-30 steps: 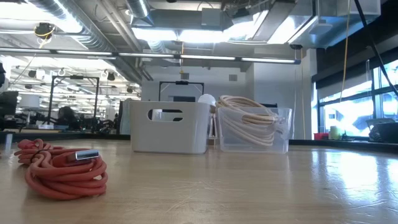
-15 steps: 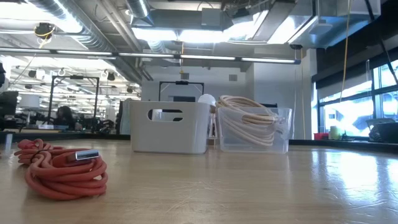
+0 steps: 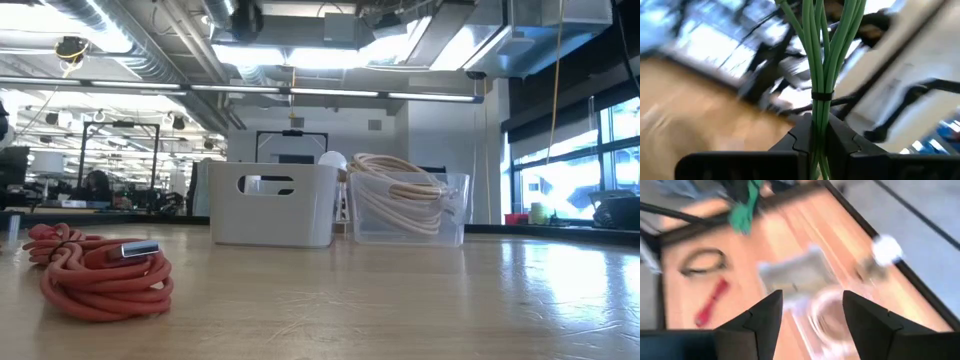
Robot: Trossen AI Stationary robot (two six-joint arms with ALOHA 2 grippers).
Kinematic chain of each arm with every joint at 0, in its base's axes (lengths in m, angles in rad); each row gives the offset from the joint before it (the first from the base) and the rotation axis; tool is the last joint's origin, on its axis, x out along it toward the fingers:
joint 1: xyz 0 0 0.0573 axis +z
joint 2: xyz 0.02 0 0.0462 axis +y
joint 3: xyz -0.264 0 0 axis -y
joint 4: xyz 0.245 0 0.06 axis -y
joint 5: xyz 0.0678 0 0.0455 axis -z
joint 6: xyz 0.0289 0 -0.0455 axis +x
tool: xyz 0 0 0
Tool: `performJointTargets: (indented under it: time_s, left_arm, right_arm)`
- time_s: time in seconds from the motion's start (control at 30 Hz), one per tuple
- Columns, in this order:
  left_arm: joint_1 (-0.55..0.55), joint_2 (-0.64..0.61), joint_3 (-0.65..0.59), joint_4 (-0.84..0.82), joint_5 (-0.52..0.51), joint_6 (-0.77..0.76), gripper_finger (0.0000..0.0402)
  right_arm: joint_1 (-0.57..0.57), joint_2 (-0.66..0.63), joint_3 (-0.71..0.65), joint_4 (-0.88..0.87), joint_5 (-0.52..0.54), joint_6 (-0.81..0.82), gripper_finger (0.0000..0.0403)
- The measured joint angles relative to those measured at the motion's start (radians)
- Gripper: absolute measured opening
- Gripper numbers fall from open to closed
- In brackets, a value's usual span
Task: Pick and place USB-C Cables
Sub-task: Put the green charger cable into the gray bin
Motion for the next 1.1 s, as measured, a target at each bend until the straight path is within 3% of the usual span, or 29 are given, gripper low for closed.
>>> performJointTargets:
  time_s: [0.13, 0.3, 0.53, 1.1]
  left_arm:
    - [0.021, -0.004, 0.0, -0.084, -0.081, -0.119, 0.0022]
    - [0.008, 0.025, 0.001, -0.188, -0.159, -0.163, 0.0022]
    - [-0.011, 0.108, 0.001, -0.366, -0.213, -0.233, 0.0022]
    - [-0.066, 0.435, 0.0, -0.362, -0.227, -0.279, 0.0022]
  right_arm:
    - [0.03, 0.001, 0.026, -0.222, 0.065, 0.149, 0.0197]
    - [0.052, 0.001, 0.027, -0.369, 0.085, 0.269, 0.0185]
    - [0.053, 0.0, 0.016, -0.371, 0.085, 0.29, 0.0181]
    - [0.053, 0.001, 0.015, -0.371, 0.073, 0.29, 0.0181]
